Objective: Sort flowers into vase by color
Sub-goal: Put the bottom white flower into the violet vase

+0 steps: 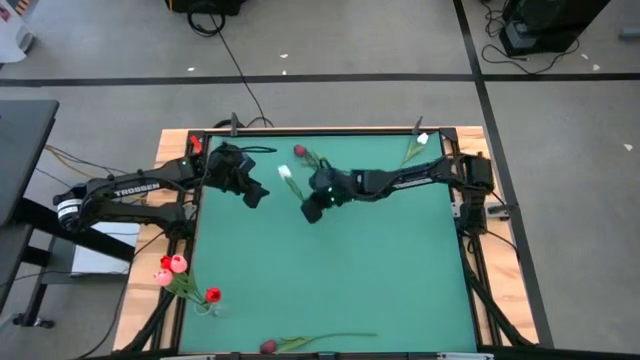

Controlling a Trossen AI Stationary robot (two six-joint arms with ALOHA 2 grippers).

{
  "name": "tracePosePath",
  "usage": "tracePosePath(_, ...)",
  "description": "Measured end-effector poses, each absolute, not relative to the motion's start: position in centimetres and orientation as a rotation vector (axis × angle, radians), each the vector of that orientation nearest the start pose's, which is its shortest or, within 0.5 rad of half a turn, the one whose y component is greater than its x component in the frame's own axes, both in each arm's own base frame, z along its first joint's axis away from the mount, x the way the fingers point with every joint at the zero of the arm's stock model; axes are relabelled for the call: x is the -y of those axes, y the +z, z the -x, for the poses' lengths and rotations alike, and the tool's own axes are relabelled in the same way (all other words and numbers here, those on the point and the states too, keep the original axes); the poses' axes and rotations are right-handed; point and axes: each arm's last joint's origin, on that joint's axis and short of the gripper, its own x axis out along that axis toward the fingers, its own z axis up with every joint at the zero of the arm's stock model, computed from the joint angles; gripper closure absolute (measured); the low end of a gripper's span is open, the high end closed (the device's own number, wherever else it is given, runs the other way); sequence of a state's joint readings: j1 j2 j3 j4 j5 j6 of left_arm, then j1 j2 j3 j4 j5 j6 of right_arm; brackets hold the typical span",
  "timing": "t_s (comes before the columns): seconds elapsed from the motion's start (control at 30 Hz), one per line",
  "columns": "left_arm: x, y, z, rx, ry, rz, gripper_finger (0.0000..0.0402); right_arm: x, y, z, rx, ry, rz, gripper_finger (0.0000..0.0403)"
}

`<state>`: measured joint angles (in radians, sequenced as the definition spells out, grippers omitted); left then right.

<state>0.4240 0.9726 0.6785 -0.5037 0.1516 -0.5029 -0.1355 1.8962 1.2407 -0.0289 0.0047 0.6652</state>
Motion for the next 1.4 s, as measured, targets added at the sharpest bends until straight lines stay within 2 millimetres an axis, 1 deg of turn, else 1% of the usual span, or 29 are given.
tracePosePath(0.13,-7.6,24.4,-17.9,-0.642,0.415,0.659,0.0155,6.9,22.5,-40.6,-0.399,-0.341,-0.672,0.0400)
tracePosePath(0.23,-7.8,25.6,-18.6,-0.505,0.356,0.597,0.0155,7.5,24.6,-40.5,-0.278,-0.307,-0.645,0.0400)
tracePosePath(0.43,-8.2,28.3,-19.8,-0.216,0.261,0.507,0.0155,7.8,26.1,-40.6,-0.177,-0.215,-0.508,0.0401)
tracePosePath(0.53,-8.3,29.0,-19.9,-0.140,0.247,0.484,0.0155,7.8,26.4,-40.6,-0.151,-0.197,-0.466,0.0401)
tracePosePath(0.63,-8.5,29.1,-19.9,-0.128,0.248,0.486,0.0157,7.8,26.8,-40.7,-0.116,-0.192,-0.415,0.0402)
tracePosePath(0.7,-8.7,29.1,-19.8,-0.126,0.256,0.490,0.0166,7.8,27.1,-40.7,-0.084,-0.184,-0.388,0.0402)
tracePosePath(0.87,-9.3,29.4,-19.6,-0.087,0.283,0.508,0.0211,7.9,27.6,-40.8,-0.043,-0.182,-0.333,0.0402)
tracePosePath(1.0,-9.5,30.2,-19.6,-0.011,0.273,0.482,0.0249,7.9,27.6,-40.8,-0.040,-0.180,-0.317,0.0402)
tracePosePath(1.1,-9.4,30.6,-19.6,0.018,0.227,0.450,0.0266,7.8,27.6,-40.8,-0.044,-0.174,-0.305,0.0402)
tracePosePath(1.17,-9.4,30.6,-19.6,0.015,0.206,0.446,0.0271,7.8,27.6,-40.8,-0.043,-0.172,-0.296,0.0402)
tracePosePath(1.3,-9.4,30.6,-19.6,0.011,0.204,0.445,0.0282,7.8,27.7,-40.8,-0.031,-0.171,-0.289,0.0401)
tracePosePath(1.4,-9.4,30.6,-19.6,0.011,0.204,0.442,0.0319,7.8,27.8,-40.8,-0.030,-0.170,-0.282,0.0396)
